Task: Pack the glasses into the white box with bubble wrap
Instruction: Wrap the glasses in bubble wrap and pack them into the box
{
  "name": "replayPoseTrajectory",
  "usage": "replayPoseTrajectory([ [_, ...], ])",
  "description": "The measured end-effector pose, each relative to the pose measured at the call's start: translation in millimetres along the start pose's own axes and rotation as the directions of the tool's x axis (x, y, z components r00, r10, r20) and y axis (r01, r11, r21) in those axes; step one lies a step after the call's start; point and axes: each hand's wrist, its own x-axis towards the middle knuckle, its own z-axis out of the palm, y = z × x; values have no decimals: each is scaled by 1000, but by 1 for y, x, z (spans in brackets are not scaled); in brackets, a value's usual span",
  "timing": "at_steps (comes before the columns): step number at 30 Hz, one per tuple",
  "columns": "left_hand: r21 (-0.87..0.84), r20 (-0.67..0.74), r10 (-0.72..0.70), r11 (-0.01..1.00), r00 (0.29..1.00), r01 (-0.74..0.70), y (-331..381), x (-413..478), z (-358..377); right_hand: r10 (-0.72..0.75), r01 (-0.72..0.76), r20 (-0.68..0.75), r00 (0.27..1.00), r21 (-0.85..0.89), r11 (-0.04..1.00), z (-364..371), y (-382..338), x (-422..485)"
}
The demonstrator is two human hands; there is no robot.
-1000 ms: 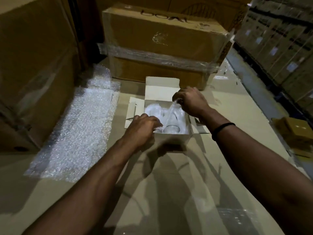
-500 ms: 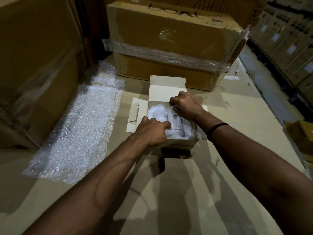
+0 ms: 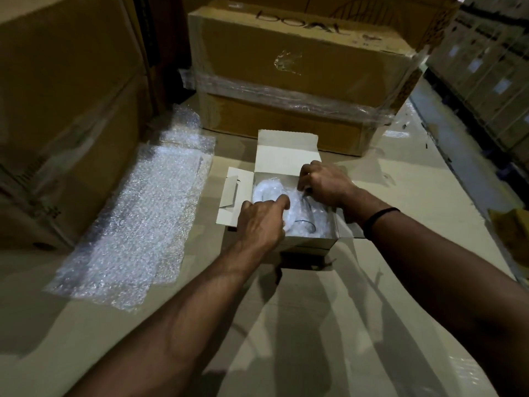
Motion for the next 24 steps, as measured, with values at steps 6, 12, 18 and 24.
replayPoseTrajectory([
  [6, 78, 72, 9, 997, 997, -14, 1, 5, -1, 76, -75, -86, 993, 10, 997, -1, -7, -3],
  [12, 228, 163, -55, 974, 985, 17, 8, 13, -1, 74, -71, -30, 997, 81, 994, 4, -13, 3],
  [18, 325, 183, -43, 946, 982, -19, 12, 15, 1, 33, -57, 145, 989, 159, 986, 2, -5, 4],
  [24, 195, 99, -56, 980, 993, 36, 7, 18, 0, 38, -106, 270, 962, 242, 964, -6, 1, 2],
])
